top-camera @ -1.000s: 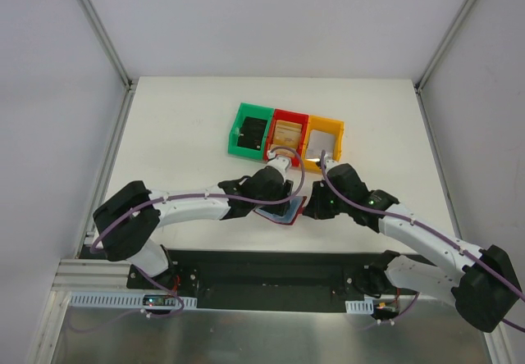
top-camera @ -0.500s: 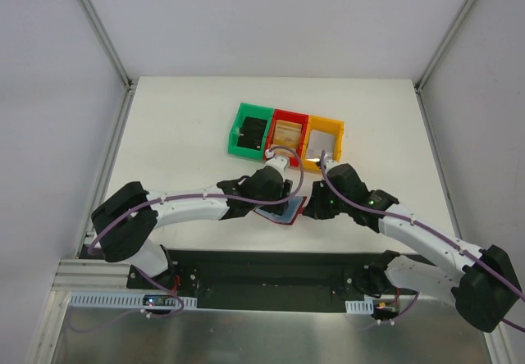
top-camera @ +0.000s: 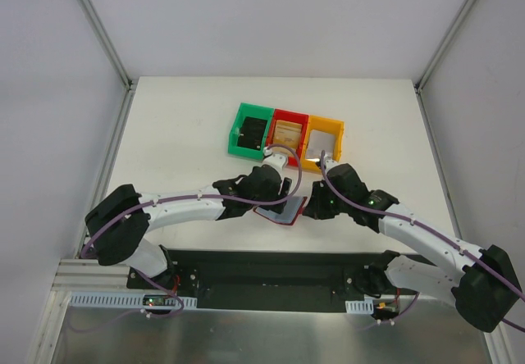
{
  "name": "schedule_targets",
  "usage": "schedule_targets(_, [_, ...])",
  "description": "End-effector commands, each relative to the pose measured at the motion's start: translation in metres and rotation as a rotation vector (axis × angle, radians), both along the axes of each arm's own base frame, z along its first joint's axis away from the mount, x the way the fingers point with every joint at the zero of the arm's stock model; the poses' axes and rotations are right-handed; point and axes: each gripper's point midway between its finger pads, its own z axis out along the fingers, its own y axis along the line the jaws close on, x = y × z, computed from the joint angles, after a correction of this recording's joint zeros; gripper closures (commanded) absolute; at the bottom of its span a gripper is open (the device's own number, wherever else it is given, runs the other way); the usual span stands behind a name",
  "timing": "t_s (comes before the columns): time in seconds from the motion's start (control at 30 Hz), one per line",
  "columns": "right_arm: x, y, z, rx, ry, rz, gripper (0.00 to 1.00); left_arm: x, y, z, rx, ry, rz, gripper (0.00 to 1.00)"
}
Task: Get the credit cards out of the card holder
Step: Remove the credit card from the card holder.
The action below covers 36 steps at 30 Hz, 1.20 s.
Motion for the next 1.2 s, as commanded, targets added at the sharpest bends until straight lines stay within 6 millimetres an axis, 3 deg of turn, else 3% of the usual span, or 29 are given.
schedule_targets(0.0, [-0.002, 0.003, 0.009, 0.014, -0.009, 0.023, 1.00, -0.005, -0.004, 0.004, 0.003, 0.000, -0.041, 0.35])
schedule_targets(0.23, [-0.003, 0.003, 0.007, 0.009, -0.005, 0.031, 1.00, -0.013, -0.009, -0.011, 0.020, 0.052, -0.076, 0.37])
schedule_targets(0.43, [-0.004, 0.001, 0.005, 0.004, 0.000, 0.032, 1.00, -0.006, 0.014, -0.017, 0.056, 0.025, 0.022, 0.38])
schedule_targets(0.77, [-0.006, 0.002, 0.000, 0.004, 0.012, 0.035, 1.00, -0.006, 0.006, -0.031, 0.023, 0.111, 0.017, 0.39])
schedule_targets(0.9, [-0.007, 0.002, 0.000, 0.006, 0.014, 0.037, 1.00, -0.005, 0.012, -0.040, 0.010, 0.160, 0.042, 0.39])
schedule_targets(1.17, [-0.007, 0.003, 0.000, 0.013, 0.015, 0.036, 1.00, 0.000, 0.008, -0.039, -0.039, 0.173, 0.047, 0.39])
